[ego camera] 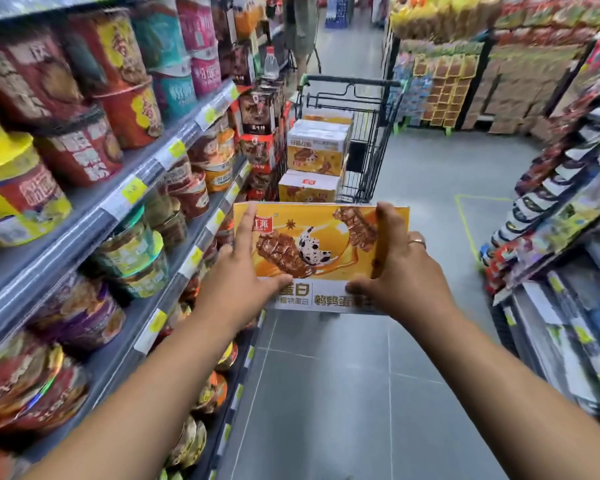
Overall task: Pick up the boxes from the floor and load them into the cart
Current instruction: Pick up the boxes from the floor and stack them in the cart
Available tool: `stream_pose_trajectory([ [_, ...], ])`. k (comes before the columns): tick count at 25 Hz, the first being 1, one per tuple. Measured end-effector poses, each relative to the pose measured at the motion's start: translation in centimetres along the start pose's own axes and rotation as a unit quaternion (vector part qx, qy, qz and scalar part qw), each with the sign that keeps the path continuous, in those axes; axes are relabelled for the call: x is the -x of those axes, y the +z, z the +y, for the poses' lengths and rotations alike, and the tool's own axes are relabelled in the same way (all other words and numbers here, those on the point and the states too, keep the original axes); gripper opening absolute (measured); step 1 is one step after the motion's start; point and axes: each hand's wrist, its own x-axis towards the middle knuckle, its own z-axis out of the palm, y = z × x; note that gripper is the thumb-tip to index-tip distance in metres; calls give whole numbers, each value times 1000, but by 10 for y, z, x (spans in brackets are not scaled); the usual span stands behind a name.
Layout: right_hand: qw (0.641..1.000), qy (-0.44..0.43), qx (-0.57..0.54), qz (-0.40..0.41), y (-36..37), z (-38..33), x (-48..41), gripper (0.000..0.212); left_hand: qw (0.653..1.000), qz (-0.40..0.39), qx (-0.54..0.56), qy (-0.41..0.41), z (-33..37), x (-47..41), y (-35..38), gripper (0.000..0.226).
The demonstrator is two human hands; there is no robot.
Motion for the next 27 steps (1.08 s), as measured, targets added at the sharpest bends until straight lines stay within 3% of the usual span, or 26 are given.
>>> stream_pose_trajectory([
  [9,1000,-14,7,-26,43,8,-219,112,1000,-1,7,-18,-18,-209,48,124],
  [19,999,51,0,-4,102,5,-441,100,999,-41,-27,-13,-31,-460,83,133],
  [27,997,52,-1,-49,139,37,-570,81,995,-69,-69,-36,-38,-588,134,106],
])
